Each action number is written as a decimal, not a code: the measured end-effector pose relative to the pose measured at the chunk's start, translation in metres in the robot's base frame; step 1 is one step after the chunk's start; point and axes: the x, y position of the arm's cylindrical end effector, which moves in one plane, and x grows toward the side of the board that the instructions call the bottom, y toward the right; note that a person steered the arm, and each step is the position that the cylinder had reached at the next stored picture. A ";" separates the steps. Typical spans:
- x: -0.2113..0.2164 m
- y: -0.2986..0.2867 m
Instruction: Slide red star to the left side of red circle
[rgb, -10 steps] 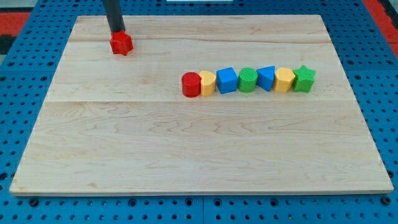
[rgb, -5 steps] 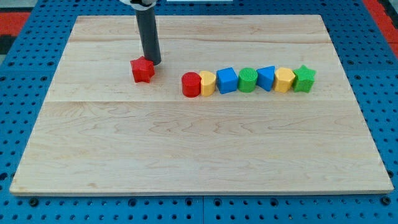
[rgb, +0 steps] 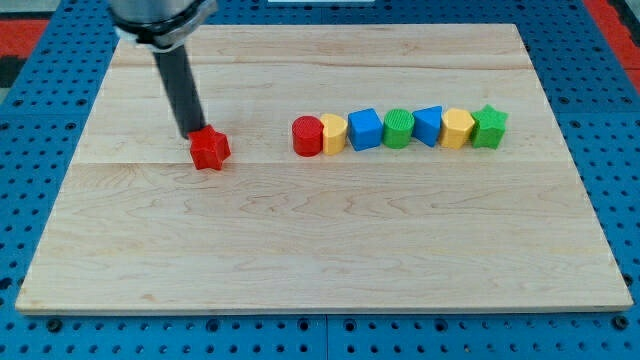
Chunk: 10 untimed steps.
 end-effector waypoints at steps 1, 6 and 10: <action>0.019 -0.016; 0.009 -0.004; 0.006 0.063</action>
